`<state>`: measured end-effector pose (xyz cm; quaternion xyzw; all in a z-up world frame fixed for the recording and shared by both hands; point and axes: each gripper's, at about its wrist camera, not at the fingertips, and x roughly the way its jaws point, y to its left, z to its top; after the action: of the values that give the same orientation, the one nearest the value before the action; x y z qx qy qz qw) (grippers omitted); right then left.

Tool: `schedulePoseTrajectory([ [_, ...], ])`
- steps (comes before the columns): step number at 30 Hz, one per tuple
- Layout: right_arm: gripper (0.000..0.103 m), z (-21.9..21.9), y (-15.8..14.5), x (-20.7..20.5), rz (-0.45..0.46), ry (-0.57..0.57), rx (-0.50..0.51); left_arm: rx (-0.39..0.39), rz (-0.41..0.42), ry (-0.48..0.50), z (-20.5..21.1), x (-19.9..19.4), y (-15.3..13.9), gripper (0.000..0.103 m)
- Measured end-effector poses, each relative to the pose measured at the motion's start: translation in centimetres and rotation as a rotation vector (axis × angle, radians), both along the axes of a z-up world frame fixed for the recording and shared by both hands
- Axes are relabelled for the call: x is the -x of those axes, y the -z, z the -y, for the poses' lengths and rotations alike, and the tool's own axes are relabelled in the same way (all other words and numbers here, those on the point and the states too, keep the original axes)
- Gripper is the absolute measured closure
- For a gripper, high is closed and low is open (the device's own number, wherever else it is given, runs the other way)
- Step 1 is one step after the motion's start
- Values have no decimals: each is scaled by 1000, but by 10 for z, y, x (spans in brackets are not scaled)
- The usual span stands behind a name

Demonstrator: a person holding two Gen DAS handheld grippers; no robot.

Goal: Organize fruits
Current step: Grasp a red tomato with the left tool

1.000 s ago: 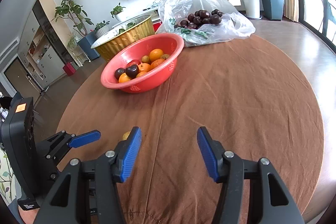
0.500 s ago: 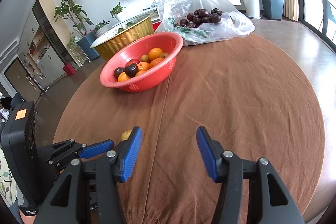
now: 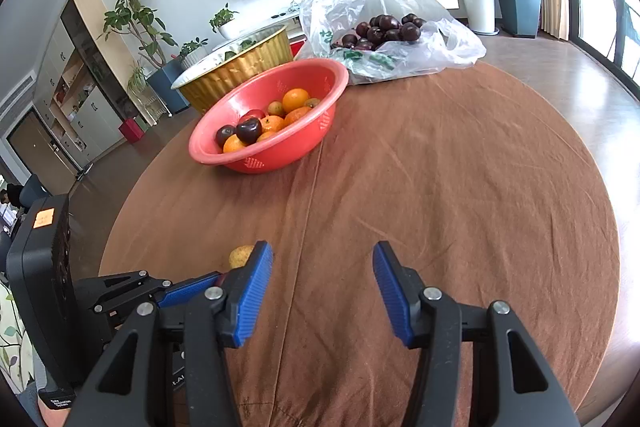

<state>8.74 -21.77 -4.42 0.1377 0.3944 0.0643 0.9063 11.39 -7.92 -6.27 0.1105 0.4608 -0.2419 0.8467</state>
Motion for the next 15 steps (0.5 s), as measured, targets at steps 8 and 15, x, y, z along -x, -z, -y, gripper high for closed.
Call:
schedulePoseTrajectory([
  [8, 47, -1, 2, 1, -3, 1, 3, 27, 3, -15, -9, 1, -3, 86],
  [15, 47, -19, 0, -2, -13, -62, 33, 71, 14, -59, -35, 10, -12, 86],
])
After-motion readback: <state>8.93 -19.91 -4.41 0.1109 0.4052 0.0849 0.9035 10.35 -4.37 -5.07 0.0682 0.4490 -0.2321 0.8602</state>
